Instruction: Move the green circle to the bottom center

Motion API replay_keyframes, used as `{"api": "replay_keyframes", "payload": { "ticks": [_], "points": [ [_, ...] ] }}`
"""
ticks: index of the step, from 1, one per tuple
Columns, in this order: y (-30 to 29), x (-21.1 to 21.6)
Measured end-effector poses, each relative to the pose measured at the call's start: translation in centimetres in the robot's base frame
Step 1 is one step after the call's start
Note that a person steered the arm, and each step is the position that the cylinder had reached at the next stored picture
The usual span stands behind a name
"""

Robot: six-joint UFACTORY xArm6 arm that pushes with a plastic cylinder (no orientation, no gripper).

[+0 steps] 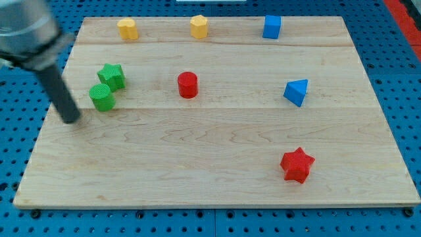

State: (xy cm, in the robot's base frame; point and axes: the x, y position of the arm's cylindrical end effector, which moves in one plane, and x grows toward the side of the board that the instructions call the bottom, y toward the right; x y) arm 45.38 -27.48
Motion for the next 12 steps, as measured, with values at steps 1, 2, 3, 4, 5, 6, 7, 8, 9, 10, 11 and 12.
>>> {"api": "replay_keyframes", "payload": {
  "ticks": [1,2,3,4,5,6,7,8,9,10,11,12],
  "points": [
    [2.3,-5.0],
    [8.8,-2.4],
    [16.6,-0.8],
    [18.1,-1.8],
    [21.7,3.4],
    [22.7,6.4],
    [25.3,3.4],
    [28.5,1.5],
    [32.4,3.4],
    [29.8,6.0],
    [28.6,3.0],
    [27.9,2.5]
  ]
}}
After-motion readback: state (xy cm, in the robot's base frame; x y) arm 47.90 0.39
